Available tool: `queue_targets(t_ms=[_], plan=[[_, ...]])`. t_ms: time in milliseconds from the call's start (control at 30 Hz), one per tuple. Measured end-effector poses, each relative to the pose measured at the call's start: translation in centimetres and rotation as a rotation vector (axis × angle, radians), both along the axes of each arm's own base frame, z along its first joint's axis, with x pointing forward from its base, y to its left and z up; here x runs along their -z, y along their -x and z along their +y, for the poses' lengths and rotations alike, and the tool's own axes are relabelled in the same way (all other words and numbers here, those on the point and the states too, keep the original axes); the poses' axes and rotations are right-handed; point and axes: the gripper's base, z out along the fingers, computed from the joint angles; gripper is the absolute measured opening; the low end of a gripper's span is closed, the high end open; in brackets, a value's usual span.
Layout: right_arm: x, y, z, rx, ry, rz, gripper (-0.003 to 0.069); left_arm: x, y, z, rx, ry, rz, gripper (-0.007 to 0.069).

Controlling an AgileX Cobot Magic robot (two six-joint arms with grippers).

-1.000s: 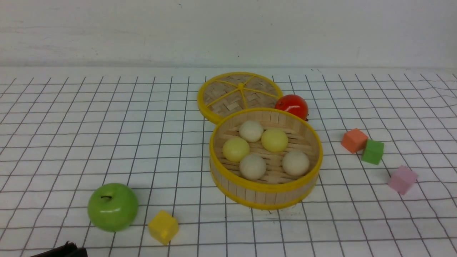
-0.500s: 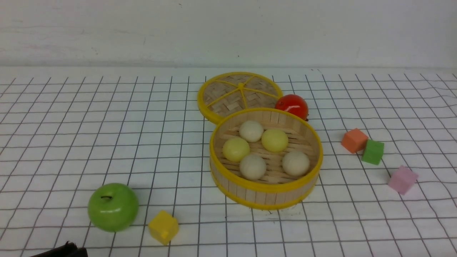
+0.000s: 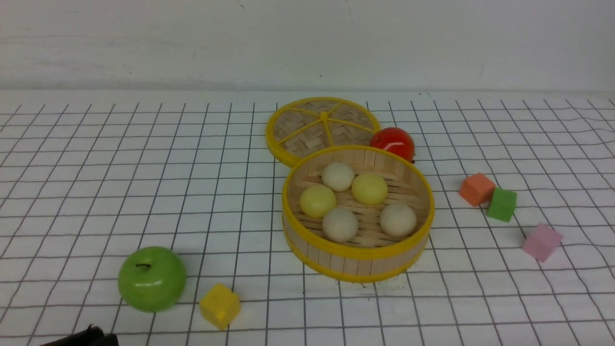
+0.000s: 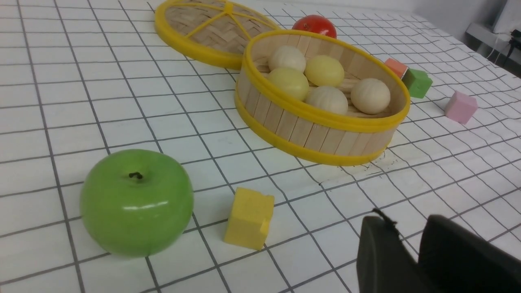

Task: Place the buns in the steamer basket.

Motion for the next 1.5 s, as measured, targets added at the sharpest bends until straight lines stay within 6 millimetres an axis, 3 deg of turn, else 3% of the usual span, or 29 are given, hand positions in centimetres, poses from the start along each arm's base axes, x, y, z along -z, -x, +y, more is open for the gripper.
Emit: queue_targets(t_ms=[400, 533, 600, 733, 900, 1500], plan=[[0.0, 0.0, 0.0, 0.000, 0.000, 0.000, 0.0003, -0.5, -0.1, 0.2, -0.028, 0.025, -0.060, 0.0143], [0.0, 0.0, 0.0, 0.000, 0.000, 0.000, 0.0008, -0.8, 0.3, 1.5, -0.167, 0.076, -0.119, 0.0069], [0.0, 0.0, 0.0, 0.000, 0.000, 0.000, 0.0013, 0.0, 0.9, 2.5, -0.284, 0.092, -0.136, -0.0014], [0.0, 0.0, 0.0, 0.000, -0.001, 0.000, 0.0018, 3.0, 1.4, 3.3, -0.396, 0.075, -0.094, -0.0013], [0.0, 0.0, 0.0, 0.000, -0.001, 0.000, 0.0025, 6.2, 1.6, 3.3, -0.418, 0.057, 0.112, -0.0013], [0.0, 0.0, 0.0, 0.000, -0.002, 0.000, 0.0052, 6.4, 1.7, 3.3, -0.434, 0.103, 0.154, -0.0013]])
